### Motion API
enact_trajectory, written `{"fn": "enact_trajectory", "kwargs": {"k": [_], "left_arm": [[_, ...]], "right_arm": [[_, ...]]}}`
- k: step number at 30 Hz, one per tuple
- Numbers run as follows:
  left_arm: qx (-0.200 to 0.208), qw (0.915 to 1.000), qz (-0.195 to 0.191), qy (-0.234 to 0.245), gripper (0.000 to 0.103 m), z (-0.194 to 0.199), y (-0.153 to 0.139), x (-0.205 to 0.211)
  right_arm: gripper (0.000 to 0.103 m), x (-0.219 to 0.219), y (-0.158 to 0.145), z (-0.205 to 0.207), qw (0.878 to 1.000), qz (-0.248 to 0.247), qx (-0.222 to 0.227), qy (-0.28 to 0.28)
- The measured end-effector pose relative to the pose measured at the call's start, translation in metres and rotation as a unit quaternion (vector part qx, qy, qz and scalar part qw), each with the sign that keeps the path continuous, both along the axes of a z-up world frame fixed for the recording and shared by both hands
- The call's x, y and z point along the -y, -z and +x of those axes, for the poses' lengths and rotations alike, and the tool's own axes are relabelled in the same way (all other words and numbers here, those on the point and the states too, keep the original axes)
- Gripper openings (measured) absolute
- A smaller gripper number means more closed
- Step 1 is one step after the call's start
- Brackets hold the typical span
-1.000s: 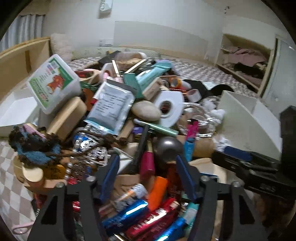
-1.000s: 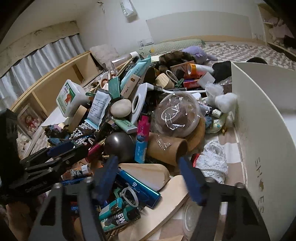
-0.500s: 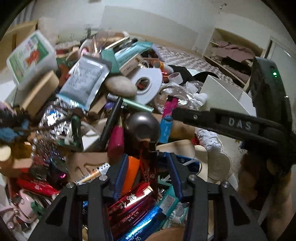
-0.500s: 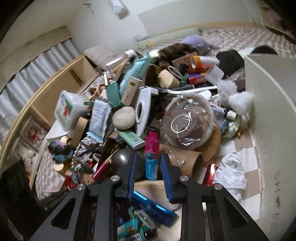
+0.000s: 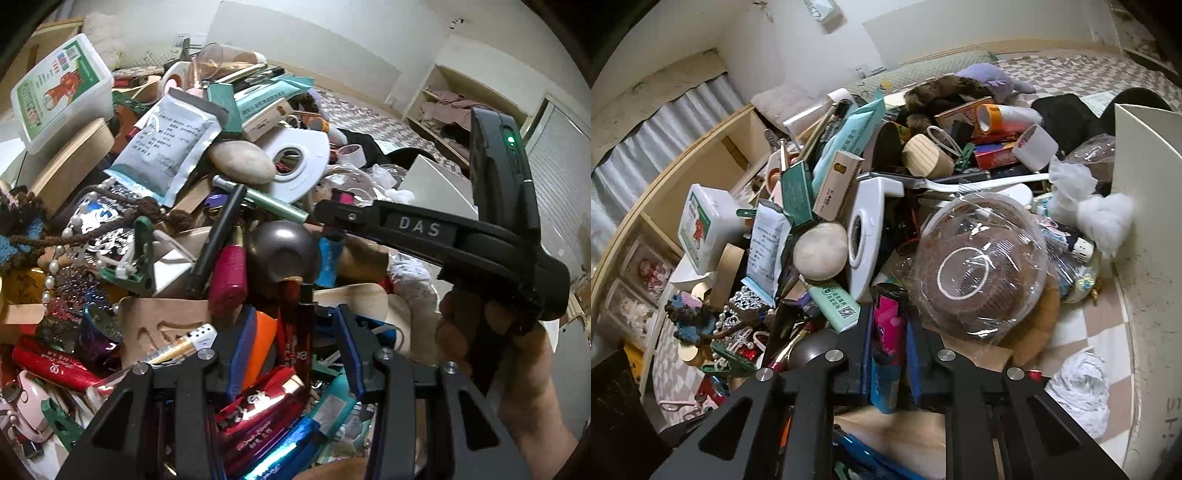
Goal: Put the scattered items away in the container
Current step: 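Grasp a dark red tube with the left tool while the right tool grasps a pink lighter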
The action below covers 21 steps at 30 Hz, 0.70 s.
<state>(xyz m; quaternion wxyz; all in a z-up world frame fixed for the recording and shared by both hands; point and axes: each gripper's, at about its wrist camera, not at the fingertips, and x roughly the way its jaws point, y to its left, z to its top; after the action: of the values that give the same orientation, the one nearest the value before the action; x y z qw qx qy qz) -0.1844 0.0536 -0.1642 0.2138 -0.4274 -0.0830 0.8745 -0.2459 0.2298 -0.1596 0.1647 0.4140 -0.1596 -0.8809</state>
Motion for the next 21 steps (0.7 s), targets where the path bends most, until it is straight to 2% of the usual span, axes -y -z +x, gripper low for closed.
{"fn": "enact_trajectory", "kwargs": {"k": [5,8,9,15,16,17,18,21], "left_arm": [[-0.003,0.9999,-0.006,0.009,0.043,0.001,-0.001,-0.006],[-0.006,0.9998,-0.015,0.008,0.043,0.000,0.001,-0.008],[-0.007,0.9998,-0.018,0.007,0.043,-0.001,0.001,-0.009],[-0.015,0.9994,-0.031,0.007,0.043,-0.005,0.003,-0.015],[-0.014,0.9994,-0.030,0.007,0.038,-0.005,0.004,-0.015],[-0.013,0.9994,-0.030,0.007,0.026,-0.006,0.004,-0.015],[-0.012,0.9994,-0.030,0.007,0.023,-0.006,0.005,-0.015],[-0.011,0.9994,-0.032,0.006,0.023,-0.006,0.007,-0.014]], "right_arm": [[0.017,-0.008,-0.008,0.010,1.000,-0.002,-0.020,0.012],[0.016,-0.021,-0.011,0.017,0.999,-0.026,-0.022,0.021],[0.012,-0.025,-0.011,0.019,0.999,-0.032,-0.022,0.023],[0.013,-0.039,-0.015,0.026,0.998,-0.058,-0.021,0.031],[0.013,-0.040,-0.016,0.027,0.998,-0.059,-0.022,0.032],[0.013,-0.040,-0.016,0.027,0.997,-0.060,-0.023,0.032],[0.013,-0.040,-0.016,0.027,0.997,-0.061,-0.022,0.032],[0.013,-0.041,-0.015,0.026,0.997,-0.064,-0.019,0.032]]}}
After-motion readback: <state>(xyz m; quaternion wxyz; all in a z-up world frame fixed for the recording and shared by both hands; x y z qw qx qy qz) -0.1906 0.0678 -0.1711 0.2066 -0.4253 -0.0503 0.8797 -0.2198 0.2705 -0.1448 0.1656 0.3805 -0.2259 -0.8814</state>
